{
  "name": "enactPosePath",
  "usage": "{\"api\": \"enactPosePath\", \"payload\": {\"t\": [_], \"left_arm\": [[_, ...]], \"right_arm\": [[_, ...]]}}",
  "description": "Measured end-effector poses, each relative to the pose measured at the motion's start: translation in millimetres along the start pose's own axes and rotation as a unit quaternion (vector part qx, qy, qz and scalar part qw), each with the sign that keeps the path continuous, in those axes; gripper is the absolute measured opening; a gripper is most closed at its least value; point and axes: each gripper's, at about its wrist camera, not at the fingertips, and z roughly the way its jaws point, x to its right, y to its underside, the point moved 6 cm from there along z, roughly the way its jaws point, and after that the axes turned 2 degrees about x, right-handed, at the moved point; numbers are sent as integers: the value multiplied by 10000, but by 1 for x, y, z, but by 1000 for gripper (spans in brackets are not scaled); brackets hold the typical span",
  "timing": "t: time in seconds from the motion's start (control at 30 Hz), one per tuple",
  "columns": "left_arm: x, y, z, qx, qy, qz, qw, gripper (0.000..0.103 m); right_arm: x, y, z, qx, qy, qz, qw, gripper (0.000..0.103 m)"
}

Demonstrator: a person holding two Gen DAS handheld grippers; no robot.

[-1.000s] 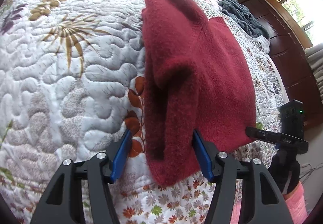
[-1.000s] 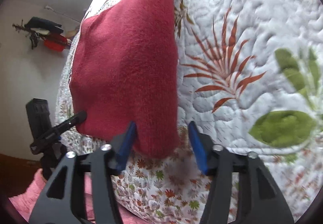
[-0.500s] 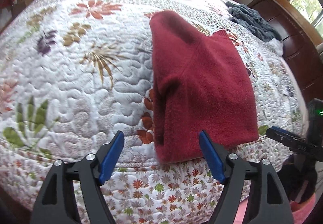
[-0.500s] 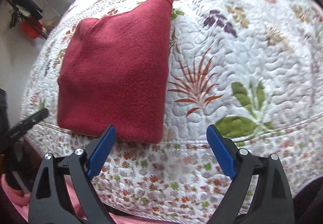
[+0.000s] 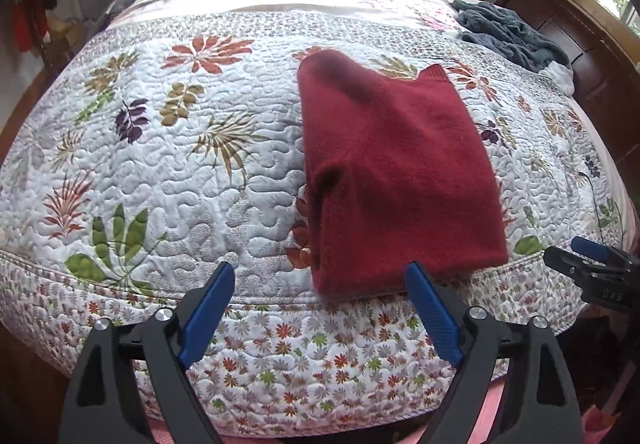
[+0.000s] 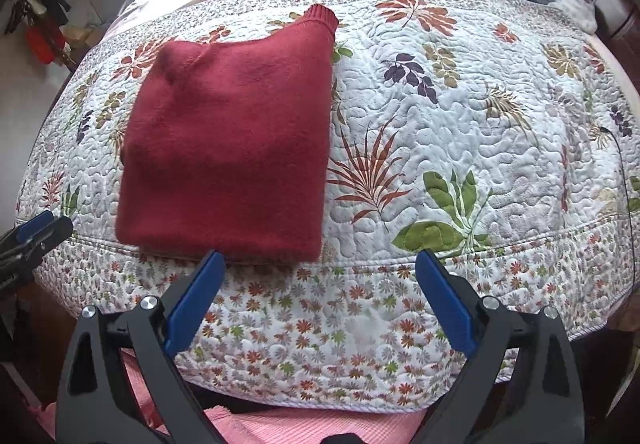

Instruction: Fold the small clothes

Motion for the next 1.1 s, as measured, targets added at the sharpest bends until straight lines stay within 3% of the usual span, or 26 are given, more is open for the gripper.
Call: {"api": "enactPosePath", "payload": {"t": [1.1], "left_arm": [[14, 3, -50, 292, -391, 183, 9986, 89]], "right_arm": [[-21, 5, -67, 311, 299, -131, 9990, 98]]}}
